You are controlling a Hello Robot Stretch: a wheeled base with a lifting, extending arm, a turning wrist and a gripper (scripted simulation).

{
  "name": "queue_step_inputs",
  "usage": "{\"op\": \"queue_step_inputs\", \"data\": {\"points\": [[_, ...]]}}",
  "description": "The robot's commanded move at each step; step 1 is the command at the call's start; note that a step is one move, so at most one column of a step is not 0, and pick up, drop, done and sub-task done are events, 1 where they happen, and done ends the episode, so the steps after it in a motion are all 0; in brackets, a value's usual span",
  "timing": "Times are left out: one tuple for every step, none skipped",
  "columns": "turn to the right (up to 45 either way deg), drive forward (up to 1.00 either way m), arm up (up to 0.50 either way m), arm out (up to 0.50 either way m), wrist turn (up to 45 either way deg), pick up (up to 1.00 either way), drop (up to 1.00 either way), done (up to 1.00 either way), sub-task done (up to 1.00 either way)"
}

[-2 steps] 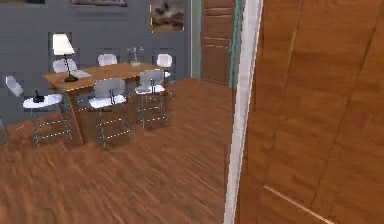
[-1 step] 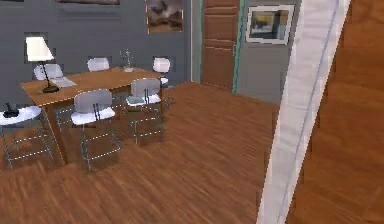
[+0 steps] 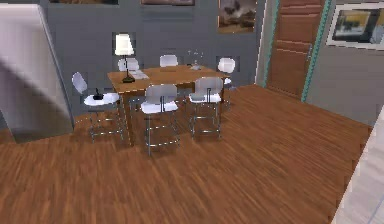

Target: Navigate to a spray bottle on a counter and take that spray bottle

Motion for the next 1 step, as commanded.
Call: {"op": "queue_step_inputs", "data": {"points": [[0.0,0.3,0.0,0.0,0.0,0.0,0.0,0.0,0.0]]}}
